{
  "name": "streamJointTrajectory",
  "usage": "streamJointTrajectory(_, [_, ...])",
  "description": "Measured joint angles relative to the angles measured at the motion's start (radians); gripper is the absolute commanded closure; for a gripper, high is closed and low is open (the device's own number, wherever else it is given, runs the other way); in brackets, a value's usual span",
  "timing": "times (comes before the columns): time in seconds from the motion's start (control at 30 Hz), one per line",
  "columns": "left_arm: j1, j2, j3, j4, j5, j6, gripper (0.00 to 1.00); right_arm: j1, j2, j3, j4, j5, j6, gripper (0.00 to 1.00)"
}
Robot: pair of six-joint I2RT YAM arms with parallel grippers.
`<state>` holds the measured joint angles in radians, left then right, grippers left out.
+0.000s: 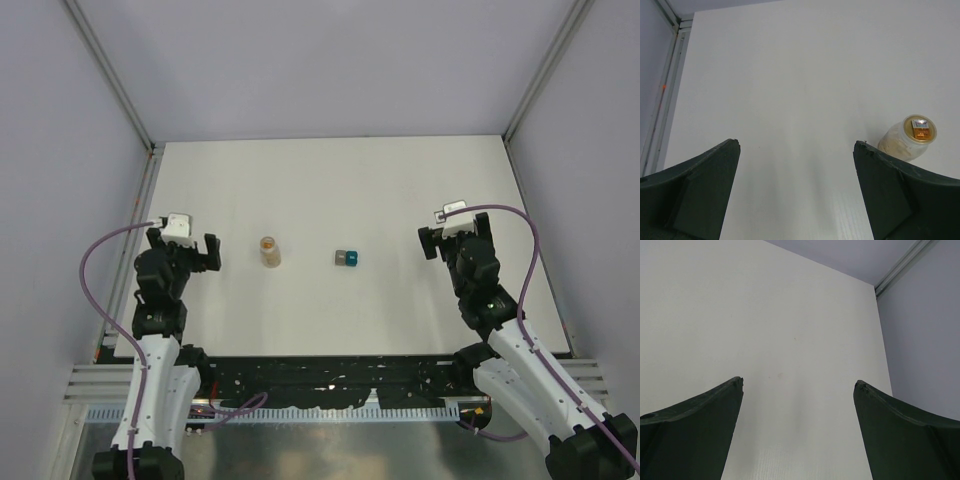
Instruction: Sort the pills into containers
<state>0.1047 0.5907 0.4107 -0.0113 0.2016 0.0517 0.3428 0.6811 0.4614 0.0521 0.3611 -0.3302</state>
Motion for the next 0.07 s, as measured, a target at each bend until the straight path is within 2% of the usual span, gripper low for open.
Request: streamJointTrajectory(0.07, [0.003, 0.000, 0.000, 0.000, 0.001, 0.000, 0.00, 0.000, 0.000, 0.000, 0.000, 0.000, 0.000, 0.05])
